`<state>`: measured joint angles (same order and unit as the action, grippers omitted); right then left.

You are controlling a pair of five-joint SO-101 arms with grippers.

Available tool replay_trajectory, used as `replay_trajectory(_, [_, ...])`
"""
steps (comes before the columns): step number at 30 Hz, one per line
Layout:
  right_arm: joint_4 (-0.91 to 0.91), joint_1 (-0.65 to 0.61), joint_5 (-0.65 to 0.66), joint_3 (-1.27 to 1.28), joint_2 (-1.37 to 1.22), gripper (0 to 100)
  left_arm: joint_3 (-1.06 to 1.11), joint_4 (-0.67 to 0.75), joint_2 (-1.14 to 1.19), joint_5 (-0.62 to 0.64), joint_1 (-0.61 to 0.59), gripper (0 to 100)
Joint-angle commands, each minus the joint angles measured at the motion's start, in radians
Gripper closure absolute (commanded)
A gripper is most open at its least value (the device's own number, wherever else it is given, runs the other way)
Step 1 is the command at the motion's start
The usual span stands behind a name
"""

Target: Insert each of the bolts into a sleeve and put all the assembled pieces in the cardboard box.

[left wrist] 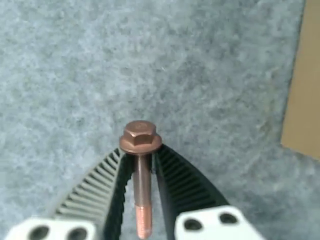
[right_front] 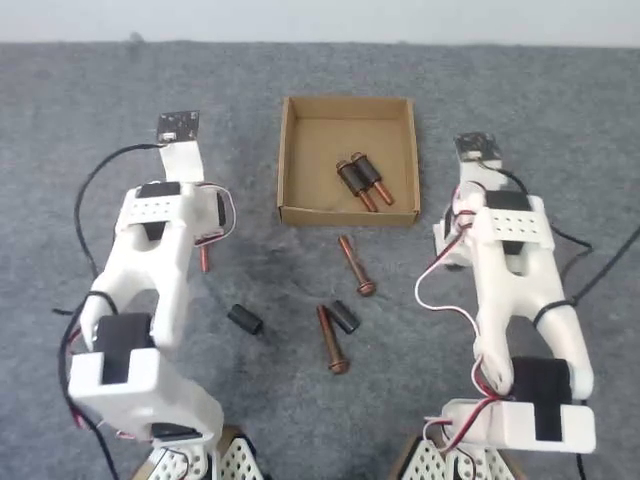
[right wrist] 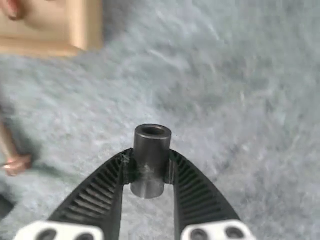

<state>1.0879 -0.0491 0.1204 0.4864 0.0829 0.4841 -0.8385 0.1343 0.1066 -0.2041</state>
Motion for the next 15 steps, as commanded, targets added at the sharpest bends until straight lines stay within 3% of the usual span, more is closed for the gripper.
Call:
replay_trajectory(1, [-0.016, -0.068, 0.014, -0.089, 0.048, 99.0, -0.008, 0.029, -0.077, -0.011, 0.006, 99])
replay_trajectory(7, [-0.051, -0.159, 0.014, -0.149, 0.047, 99.0, -0.007, 0.029, -0.075, -0.011, 0.006, 99])
replay_trajectory(15, [-0.460, -0.183, 0.014, -0.041, 0.047, 99.0, -0.007, 0.029, -0.075, -0.011, -0.025, 99])
